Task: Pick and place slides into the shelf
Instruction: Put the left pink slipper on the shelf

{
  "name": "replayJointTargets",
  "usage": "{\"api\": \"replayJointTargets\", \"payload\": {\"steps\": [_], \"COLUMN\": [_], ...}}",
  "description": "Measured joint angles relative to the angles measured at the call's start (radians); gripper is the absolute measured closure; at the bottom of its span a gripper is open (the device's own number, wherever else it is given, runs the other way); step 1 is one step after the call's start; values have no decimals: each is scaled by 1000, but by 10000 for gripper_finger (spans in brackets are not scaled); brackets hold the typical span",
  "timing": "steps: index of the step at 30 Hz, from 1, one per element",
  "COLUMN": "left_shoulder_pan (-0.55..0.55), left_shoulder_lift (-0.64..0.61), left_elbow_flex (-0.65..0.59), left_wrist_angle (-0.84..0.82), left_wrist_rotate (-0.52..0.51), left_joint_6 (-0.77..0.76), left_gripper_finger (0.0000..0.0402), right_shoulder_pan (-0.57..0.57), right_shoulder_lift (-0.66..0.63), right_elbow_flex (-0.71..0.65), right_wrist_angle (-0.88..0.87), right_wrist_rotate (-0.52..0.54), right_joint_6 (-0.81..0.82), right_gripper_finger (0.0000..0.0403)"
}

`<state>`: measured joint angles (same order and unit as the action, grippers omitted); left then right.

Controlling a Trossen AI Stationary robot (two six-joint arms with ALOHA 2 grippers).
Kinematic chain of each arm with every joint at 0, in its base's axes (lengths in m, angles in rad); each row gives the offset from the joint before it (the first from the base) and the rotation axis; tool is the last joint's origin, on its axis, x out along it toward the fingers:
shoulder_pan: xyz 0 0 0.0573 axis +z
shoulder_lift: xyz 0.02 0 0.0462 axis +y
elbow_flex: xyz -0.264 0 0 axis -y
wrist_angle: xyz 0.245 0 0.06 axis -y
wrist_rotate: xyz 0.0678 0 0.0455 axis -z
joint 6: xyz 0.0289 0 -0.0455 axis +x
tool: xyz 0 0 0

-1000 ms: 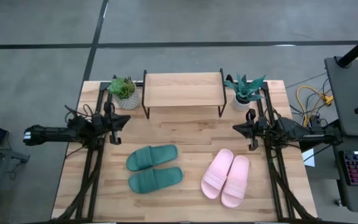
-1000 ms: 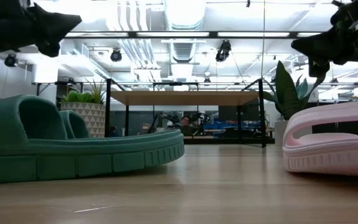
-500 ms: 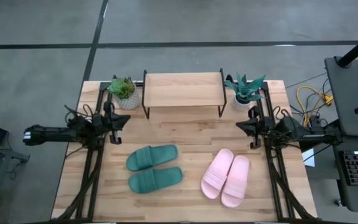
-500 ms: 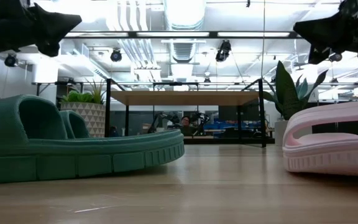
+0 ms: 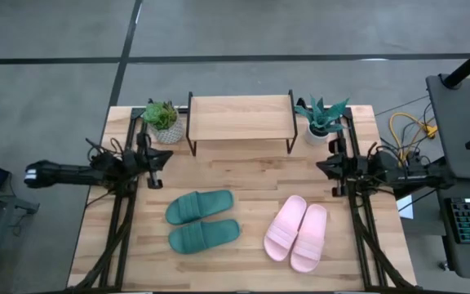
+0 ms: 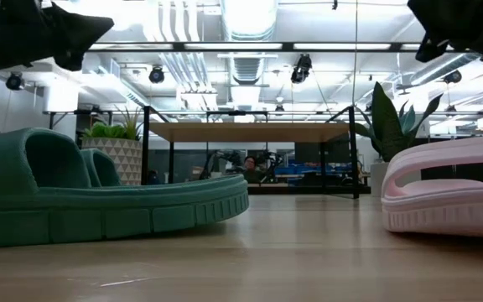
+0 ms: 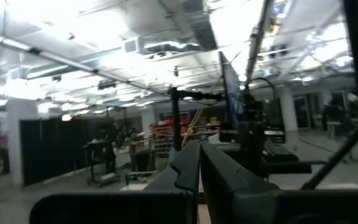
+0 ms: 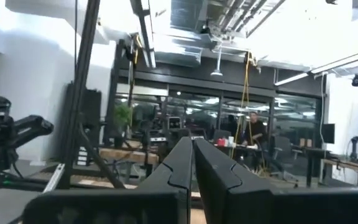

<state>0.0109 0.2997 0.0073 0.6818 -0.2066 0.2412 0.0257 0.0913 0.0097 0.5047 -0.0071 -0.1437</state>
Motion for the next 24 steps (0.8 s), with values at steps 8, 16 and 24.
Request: {"api": "replayJointTargets", "payload": {"steps": [8,16,24], "left_shoulder_pan": [0,0,0], "left_shoulder_lift": [140,212,194], "left_elbow_flex": [35,35,32], "left_wrist_angle": [109,269,280], "left_wrist_rotate": [53,71,71], "left_joint_6": [154,186,187], "left_gripper_finger": [402,402,402], "right_shoulder_pan": [0,0,111], "right_shoulder_lift": [218,475,743], "right_elbow_flex": [110,417,626], "right_wrist_angle": [3,-195,-425], "right_wrist_rotate": [34,34,139], "right_joint_6": [-83,-45,17], "right_gripper_finger": [323,275,261]}}
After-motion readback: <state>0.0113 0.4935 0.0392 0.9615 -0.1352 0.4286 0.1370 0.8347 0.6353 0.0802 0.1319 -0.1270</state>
